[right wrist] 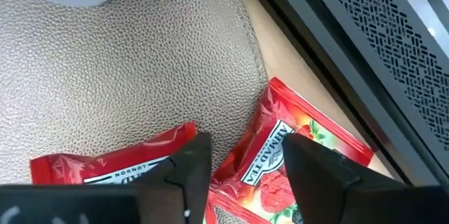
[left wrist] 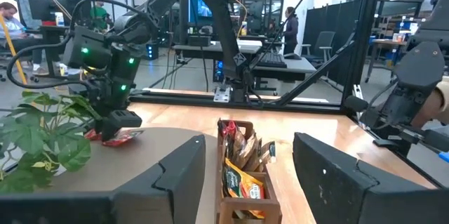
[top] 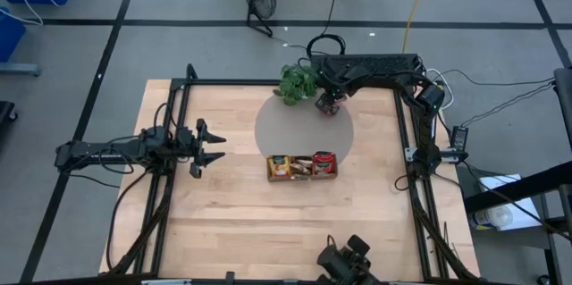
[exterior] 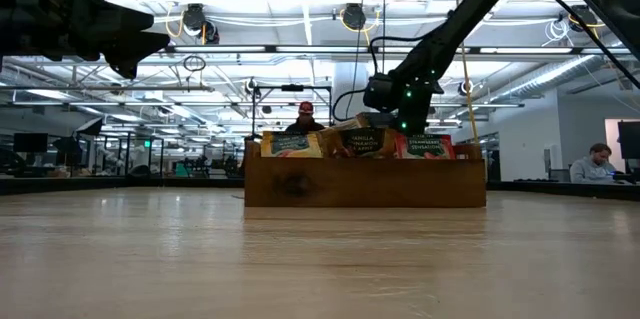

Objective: Pick & Place Tea
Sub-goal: Put the top red tea bag into the right slot of the wooden organizer

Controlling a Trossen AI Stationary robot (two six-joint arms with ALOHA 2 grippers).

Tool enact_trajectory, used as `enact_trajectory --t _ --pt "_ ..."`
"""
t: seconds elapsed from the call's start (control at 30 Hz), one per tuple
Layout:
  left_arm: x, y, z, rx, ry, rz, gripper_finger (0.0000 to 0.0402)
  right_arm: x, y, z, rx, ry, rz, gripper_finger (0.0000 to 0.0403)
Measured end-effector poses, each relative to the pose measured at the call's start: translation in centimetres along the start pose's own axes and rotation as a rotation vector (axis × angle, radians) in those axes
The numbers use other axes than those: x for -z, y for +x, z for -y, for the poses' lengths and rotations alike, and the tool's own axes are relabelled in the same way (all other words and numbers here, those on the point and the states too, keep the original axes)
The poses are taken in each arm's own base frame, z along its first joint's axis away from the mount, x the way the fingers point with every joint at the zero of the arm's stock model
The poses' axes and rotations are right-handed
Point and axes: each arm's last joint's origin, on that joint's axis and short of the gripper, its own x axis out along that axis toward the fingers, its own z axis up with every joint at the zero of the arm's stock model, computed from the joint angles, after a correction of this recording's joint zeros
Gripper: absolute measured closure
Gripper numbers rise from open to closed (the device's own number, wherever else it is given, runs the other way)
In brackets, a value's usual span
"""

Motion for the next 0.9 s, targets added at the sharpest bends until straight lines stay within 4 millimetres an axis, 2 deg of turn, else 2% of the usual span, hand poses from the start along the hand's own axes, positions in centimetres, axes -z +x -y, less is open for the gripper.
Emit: enact_trajectory --t 0.17,0.37,0.57,0.7,0.9 --pt "0.0 0.0 0.0 0.000 0.000 0.000 0.0188 0.1 -0.1 -0.5 -0.005 -0.026 -0.008 0.0286" --pt "0.0 0.0 0.0 0.000 0.000 0.000 0.0188 -0.1 -0.3 -1.5 -0.007 -0.104 0.004 0.0388" --pt "0.0 0.0 0.0 0.000 0.000 0.000 0.0188 -0.2 -1.1 -3.1 0.031 -0.198 0.020 0.0398" --pt "0.0 0.0 0.0 0.000 0.000 0.000 0.0188 -0.5 -3.3 -4.5 0.060 -0.244 0.074 0.0399" --pt "0.0 0.0 0.0 0.000 0.000 0.000 0.0188 -0.4 -8.2 -6.9 0.038 -0.290 0.179 0.0401"
